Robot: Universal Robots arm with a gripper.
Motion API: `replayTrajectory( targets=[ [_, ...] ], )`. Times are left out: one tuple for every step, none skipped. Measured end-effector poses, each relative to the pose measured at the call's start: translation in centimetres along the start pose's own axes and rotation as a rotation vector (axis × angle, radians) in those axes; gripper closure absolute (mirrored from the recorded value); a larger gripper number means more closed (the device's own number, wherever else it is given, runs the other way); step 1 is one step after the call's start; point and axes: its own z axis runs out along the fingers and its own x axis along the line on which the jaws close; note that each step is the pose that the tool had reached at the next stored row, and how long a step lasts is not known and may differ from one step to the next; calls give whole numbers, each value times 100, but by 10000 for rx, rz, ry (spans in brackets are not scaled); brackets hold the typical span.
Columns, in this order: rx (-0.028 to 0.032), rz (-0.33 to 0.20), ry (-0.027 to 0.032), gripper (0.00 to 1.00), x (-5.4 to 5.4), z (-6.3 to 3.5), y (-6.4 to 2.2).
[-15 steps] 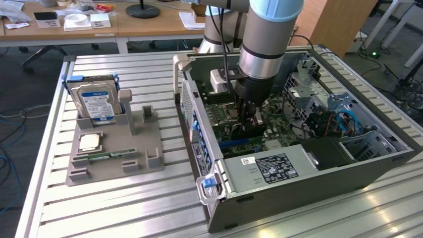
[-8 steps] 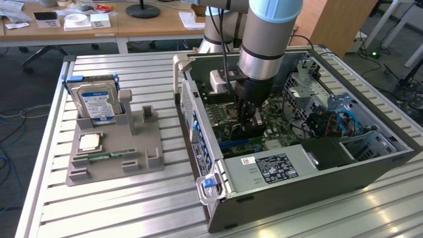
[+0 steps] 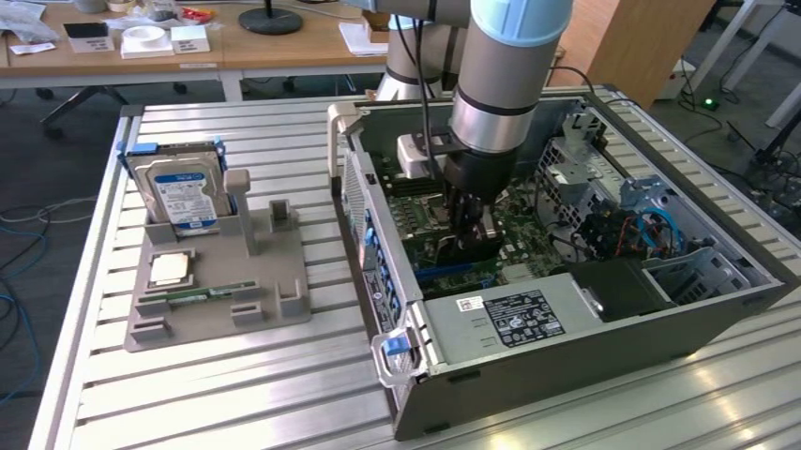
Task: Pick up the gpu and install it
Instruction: 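Insert the gpu into the slot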
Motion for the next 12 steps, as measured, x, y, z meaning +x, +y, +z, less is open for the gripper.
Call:
replayTrajectory(
  targets=[
    [0, 0, 0, 74, 0, 0, 0],
    [-1, 0, 1, 74, 0, 0, 0],
    [0, 0, 1, 74, 0, 1, 0],
    [-1, 0, 0, 74, 0, 1, 0],
    [-1, 0, 0, 74, 0, 1, 0],
    [0, 0, -1, 74, 0, 1, 0],
    [1, 0, -2, 74, 0, 4, 0],
    [2, 0, -4, 74, 0, 8, 0],
    [0, 0, -1, 74, 0, 8, 0],
    [0, 0, 0, 74, 0, 9, 0],
    [-1, 0, 1, 74, 0, 8, 1],
    [-1, -3, 1, 74, 0, 9, 1]
  ],
)
